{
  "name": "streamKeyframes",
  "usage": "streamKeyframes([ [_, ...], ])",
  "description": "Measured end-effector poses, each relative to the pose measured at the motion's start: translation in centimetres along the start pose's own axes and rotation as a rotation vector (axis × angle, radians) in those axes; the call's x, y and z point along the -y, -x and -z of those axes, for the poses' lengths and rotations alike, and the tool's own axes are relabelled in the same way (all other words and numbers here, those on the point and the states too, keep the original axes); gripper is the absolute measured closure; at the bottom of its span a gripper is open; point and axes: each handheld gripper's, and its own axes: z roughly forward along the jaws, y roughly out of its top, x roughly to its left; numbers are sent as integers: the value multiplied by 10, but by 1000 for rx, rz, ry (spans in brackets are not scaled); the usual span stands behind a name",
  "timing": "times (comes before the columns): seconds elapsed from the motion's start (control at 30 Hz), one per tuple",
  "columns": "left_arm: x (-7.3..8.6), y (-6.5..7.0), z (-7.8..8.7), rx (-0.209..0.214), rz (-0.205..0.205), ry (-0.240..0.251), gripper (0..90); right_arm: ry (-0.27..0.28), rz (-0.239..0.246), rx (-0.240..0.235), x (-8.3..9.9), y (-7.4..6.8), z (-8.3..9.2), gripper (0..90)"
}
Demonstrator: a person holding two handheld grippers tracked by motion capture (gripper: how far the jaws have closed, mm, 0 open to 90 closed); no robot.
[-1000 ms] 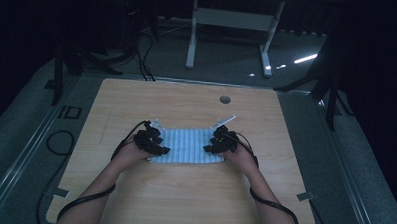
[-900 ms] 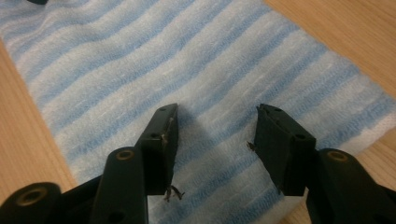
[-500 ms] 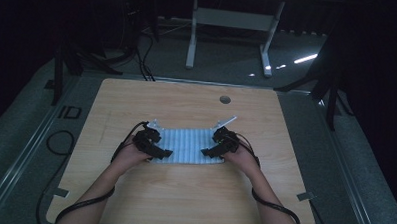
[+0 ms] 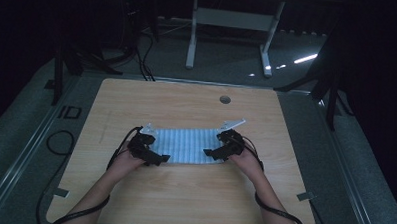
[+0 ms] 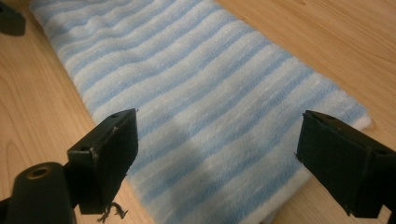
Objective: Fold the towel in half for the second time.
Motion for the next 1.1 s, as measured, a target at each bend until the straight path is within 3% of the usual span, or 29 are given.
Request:
streamKeyframes([
  [0.3, 17, 1, 10, -22, -6, 17, 7, 23, -15, 19, 15, 3, 11, 124],
  [0.63, 38, -7, 23, -31, 61, 60, 8, 42, -38, 29, 32, 10, 23, 124],
  [1.1, 61, -12, 37, -69, 89, 89, 8, 77, -69, 75, 56, 19, 42, 123],
])
